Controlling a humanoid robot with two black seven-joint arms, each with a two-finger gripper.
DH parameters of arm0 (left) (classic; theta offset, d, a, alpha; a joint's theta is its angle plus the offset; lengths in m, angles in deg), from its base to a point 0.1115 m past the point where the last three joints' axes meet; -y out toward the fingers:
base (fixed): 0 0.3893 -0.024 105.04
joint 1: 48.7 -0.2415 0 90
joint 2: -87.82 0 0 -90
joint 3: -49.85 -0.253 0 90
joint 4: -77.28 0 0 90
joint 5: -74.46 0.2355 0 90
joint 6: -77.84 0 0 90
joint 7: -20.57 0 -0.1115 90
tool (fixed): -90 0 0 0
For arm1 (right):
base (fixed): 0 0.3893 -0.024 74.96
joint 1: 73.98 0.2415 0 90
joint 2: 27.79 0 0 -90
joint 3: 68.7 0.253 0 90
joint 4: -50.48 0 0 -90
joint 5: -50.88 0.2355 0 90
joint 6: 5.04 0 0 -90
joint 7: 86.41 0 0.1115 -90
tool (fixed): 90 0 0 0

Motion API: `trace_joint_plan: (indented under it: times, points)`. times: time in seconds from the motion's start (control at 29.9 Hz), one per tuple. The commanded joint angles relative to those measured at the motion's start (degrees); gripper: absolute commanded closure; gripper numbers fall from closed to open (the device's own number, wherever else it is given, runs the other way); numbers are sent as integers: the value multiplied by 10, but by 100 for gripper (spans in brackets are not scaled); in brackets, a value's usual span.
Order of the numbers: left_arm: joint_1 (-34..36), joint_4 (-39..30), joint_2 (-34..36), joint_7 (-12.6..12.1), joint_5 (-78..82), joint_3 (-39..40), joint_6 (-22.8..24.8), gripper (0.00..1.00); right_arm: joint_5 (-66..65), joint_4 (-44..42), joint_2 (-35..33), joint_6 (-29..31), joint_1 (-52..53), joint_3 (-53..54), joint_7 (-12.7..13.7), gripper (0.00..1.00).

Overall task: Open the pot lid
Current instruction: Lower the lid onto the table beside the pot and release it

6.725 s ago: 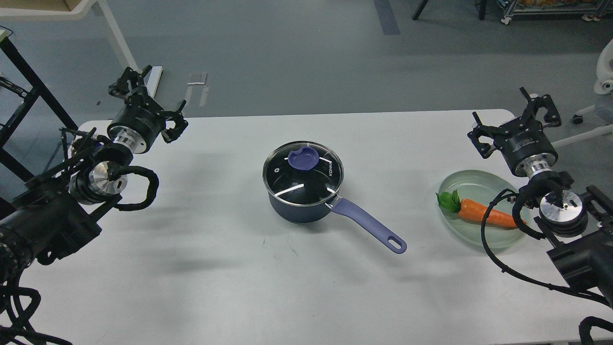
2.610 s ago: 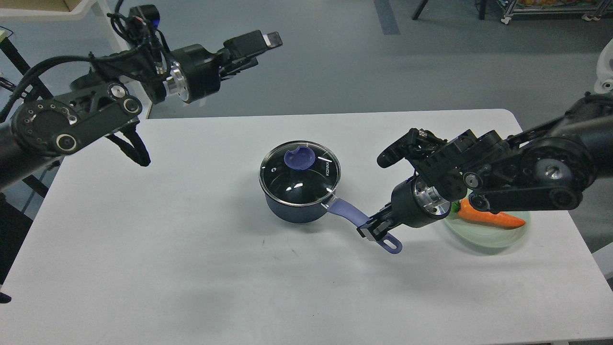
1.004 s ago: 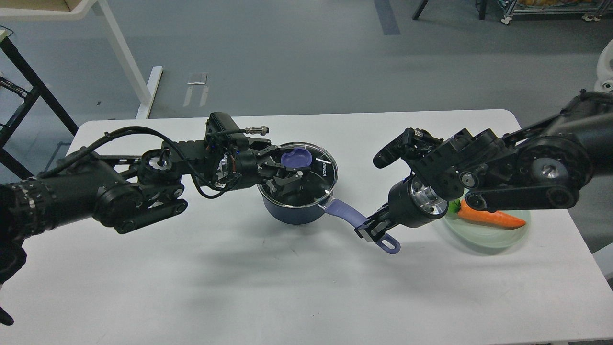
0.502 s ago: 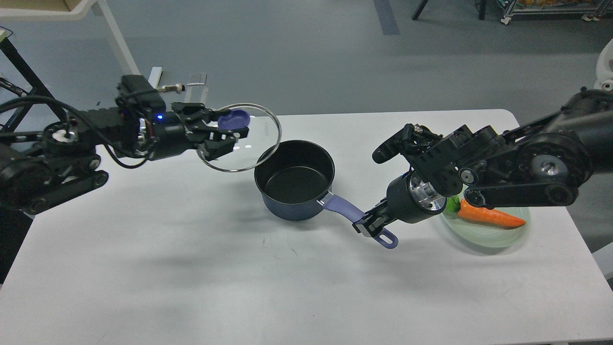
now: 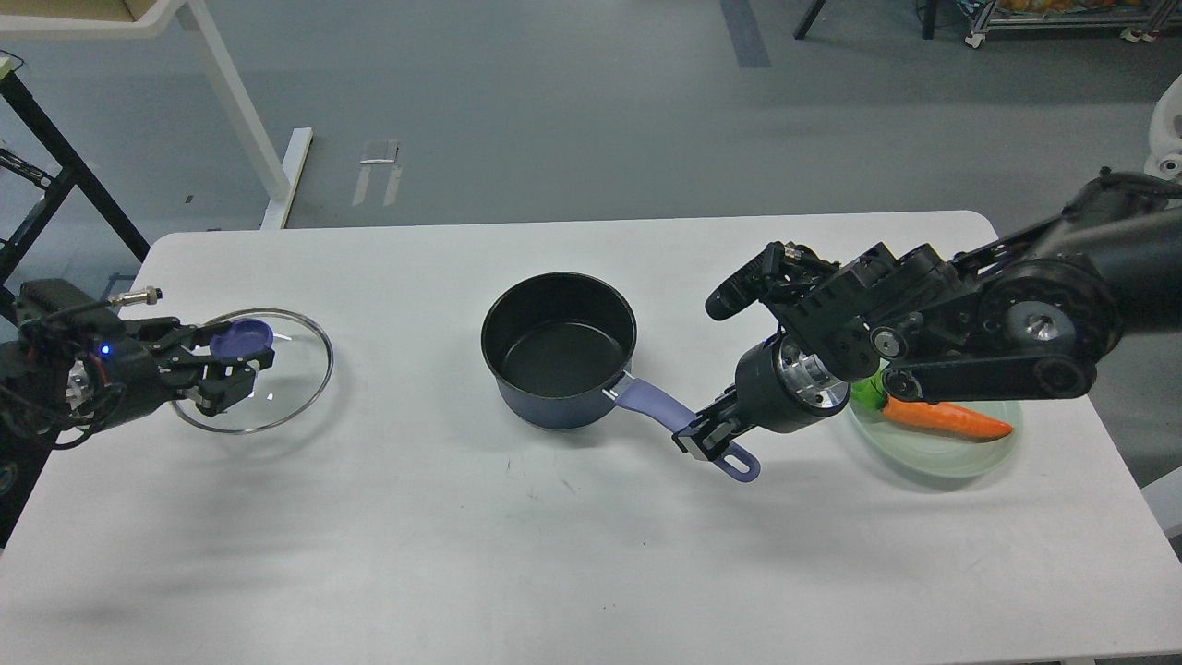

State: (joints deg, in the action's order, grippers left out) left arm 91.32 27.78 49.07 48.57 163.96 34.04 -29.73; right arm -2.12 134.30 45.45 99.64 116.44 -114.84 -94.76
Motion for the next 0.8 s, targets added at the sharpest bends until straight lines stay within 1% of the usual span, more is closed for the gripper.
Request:
trace_joint_plan:
  times: [0.0, 0.1, 0.23, 0.27, 0.3, 0.37, 0.4, 0.5, 0.67, 0.7, 0.77]
  points:
    - [-22, 35, -31, 0, 0, 0, -14, 58, 0, -1, 2, 0, 1, 0, -1, 75]
    - [-32, 66, -54, 0, -1, 1, -16, 57, 0, -1, 2, 0, 1, 0, -1, 75]
    - [-44, 74, -56, 0, -1, 1, -18, 54, 1, 0, 0, 1, 1, 0, -1, 75]
    - [-45, 74, -56, 0, -1, 1, -20, 51, 1, -1, 0, 1, 1, 0, -1, 75]
    - [-45, 74, -56, 0, -1, 1, -20, 46, 1, -1, 0, 1, 1, 0, -1, 75]
    - [-45, 74, -56, 0, -2, 4, -21, 27, 0, -1, 1, 1, 1, 1, -1, 75]
    - [-45, 74, -55, 0, -6, 4, -20, 23, 0, -1, 2, 1, 1, 2, -1, 75]
    - [-44, 73, -49, 0, -30, 0, -18, 18, 0, -1, 2, 1, 0, 2, -1, 73]
    - [-40, 73, -45, 0, -42, 3, -16, 13, 1, -3, 2, 1, 0, 1, -1, 70]
    - [-37, 73, -41, 0, -49, 5, -15, 12, 0, -3, 1, 1, 0, 1, -1, 67]
    - [-31, 73, -30, 0, -85, 10, -12, 7, 0, -3, 0, 0, 0, 2, -1, 62]
